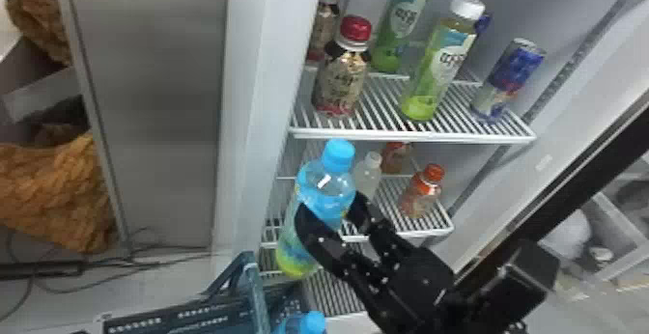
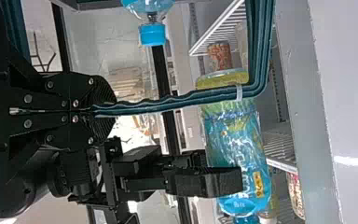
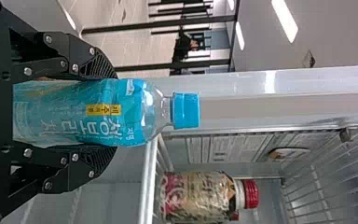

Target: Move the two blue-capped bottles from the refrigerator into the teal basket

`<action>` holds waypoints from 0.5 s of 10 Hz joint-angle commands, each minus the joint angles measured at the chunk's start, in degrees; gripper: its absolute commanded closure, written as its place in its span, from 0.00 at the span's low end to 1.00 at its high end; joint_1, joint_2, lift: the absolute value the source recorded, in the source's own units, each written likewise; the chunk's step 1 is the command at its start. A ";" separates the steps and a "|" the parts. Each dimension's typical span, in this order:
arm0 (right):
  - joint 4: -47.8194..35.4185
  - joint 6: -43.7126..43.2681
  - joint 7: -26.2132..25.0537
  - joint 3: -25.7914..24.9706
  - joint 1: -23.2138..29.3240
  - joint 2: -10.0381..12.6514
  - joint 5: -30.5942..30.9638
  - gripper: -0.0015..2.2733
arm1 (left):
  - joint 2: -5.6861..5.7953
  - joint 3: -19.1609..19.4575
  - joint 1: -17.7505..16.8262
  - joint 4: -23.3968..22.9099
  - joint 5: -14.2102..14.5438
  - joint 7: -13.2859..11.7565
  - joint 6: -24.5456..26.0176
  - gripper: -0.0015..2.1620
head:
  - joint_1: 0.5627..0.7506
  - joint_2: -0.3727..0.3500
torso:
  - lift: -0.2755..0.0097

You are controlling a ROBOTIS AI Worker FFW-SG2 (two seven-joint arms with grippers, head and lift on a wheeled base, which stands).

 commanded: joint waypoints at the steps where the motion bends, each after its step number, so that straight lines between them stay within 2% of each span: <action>1: 0.35 2.09 0.29 0.83 0.29 0.05 -3.61 0.31 | 0.05 -0.08 0.00 0.00 0.00 0.00 0.00 0.54 | 0.70 0.03 | 0.39; 5: 4.71 6.87 1.69 1.10 0.01 0.40 -11.34 0.31 | 0.05 -0.08 0.00 0.00 -0.09 0.00 0.00 0.54 | 0.70 0.03 | 0.39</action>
